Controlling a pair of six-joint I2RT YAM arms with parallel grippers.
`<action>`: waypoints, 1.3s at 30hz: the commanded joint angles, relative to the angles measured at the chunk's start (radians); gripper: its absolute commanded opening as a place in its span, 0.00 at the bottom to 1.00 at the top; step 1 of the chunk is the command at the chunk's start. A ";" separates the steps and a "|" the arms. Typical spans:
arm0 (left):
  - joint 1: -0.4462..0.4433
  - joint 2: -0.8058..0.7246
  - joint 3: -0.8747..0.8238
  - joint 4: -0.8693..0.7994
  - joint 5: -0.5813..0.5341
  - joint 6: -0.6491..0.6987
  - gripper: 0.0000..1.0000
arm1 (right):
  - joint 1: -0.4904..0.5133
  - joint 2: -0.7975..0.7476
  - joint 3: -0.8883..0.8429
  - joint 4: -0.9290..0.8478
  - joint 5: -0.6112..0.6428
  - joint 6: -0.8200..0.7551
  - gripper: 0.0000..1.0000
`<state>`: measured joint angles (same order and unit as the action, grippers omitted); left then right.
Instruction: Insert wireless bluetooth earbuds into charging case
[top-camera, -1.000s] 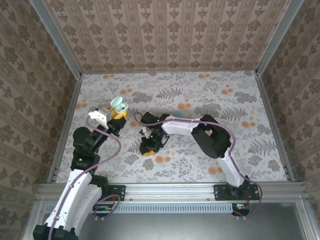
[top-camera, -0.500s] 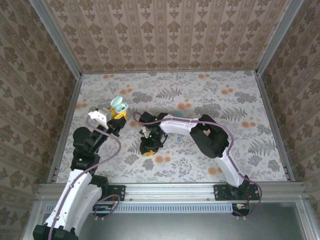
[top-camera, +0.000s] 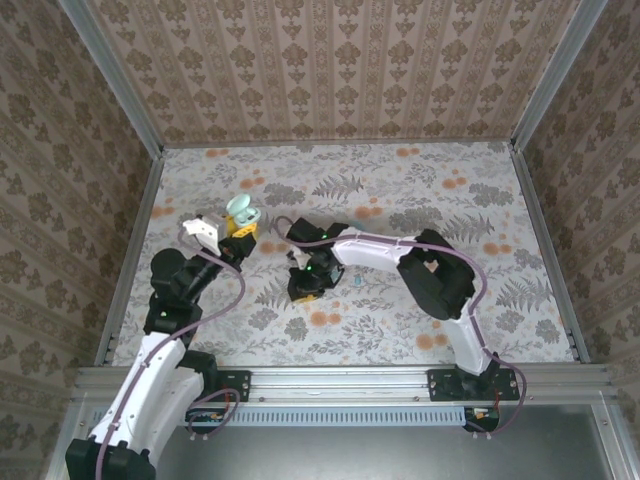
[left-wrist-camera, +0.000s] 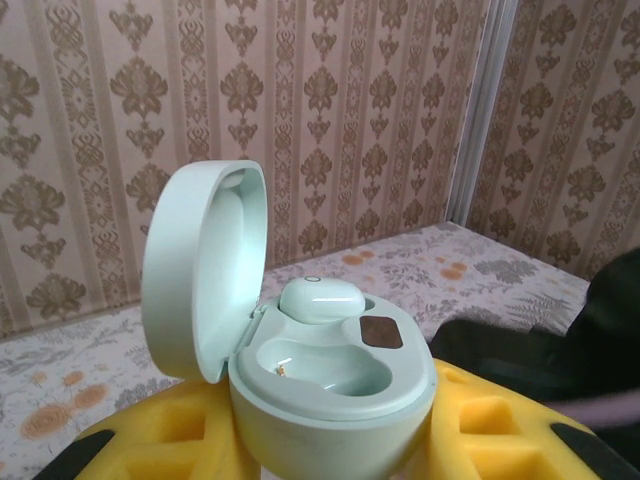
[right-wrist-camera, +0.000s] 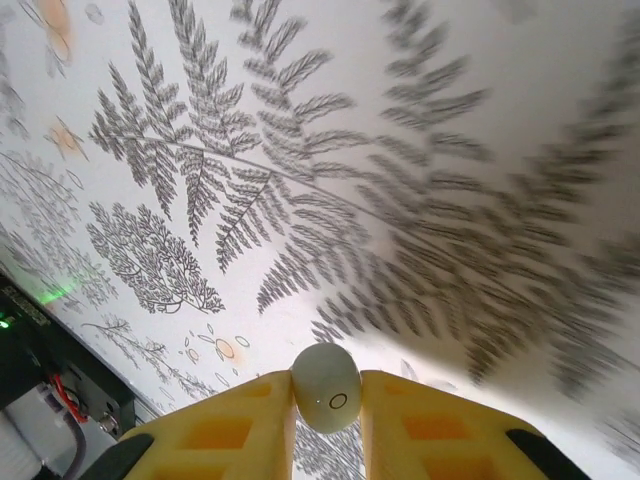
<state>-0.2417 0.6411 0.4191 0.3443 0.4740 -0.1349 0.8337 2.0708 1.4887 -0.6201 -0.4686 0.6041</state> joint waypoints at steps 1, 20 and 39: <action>-0.027 0.038 0.027 0.038 0.026 0.011 0.28 | -0.053 -0.124 -0.057 0.033 0.050 -0.007 0.25; -0.296 0.401 0.109 0.207 0.003 0.185 0.28 | -0.214 -0.568 -0.032 -0.073 0.093 -0.048 0.24; -0.356 0.463 0.146 0.197 0.007 0.257 0.28 | -0.163 -0.517 0.060 -0.039 0.027 -0.021 0.24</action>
<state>-0.5896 1.1004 0.5259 0.5198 0.4732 0.0917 0.6643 1.5314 1.5234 -0.6548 -0.4263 0.5758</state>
